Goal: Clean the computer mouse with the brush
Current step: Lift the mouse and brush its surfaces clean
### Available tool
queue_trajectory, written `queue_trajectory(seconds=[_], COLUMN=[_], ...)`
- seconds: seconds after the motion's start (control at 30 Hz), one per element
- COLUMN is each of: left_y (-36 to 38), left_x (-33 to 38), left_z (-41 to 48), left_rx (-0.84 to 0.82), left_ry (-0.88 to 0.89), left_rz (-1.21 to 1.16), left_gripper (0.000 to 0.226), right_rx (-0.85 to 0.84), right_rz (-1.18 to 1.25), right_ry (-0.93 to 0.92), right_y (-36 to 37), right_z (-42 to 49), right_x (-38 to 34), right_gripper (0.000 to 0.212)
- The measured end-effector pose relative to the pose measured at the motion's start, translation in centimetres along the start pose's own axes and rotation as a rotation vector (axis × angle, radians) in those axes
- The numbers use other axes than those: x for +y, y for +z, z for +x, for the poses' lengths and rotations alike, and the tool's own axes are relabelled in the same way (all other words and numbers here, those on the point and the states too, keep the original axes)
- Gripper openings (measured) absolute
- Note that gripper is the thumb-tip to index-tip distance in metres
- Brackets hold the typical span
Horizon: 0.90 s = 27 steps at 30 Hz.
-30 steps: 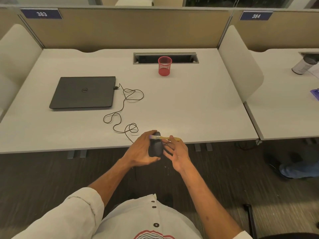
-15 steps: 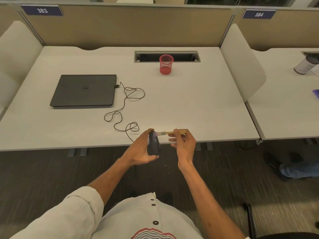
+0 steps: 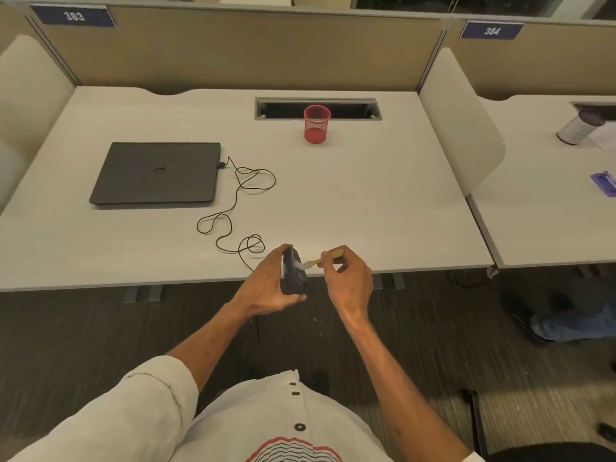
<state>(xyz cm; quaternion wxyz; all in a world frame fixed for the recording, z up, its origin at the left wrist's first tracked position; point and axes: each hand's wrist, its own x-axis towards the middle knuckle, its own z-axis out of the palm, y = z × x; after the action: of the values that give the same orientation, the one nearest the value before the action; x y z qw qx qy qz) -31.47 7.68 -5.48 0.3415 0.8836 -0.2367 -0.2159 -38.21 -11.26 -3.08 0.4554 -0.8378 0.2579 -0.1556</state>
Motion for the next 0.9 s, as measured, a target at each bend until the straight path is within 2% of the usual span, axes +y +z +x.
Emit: queue_trajectory(seconds=[0.17,0.4,0.73,0.9], left_y=[0.1,0.1,-0.2,-0.1], left_x=[-0.1,0.2,0.0,0.4], left_z=[0.1,0.1,0.4,0.3], left_rx=[-0.016,-0.017,0.002,-0.003], left_ry=[-0.005,-0.014,-0.017,0.011], left_rz=[0.019,0.014,0.074,0.06], left_gripper=[0.129,0.124,0.129,0.125], right_rx=[-0.017,-0.007,-0.069,-0.022], right_rz=[-0.06,0.064,-0.172,-0.034], right_ry=[0.049,-0.019,-0.061,-0.119], right_y=[-1.1,-0.8,-1.7,-1.7], right_z=[0.4,0.9,0.8,0.7], right_x=[0.6,-0.7,0.1,-0.8], right_gripper=[0.015,0.007,0.018,0.01])
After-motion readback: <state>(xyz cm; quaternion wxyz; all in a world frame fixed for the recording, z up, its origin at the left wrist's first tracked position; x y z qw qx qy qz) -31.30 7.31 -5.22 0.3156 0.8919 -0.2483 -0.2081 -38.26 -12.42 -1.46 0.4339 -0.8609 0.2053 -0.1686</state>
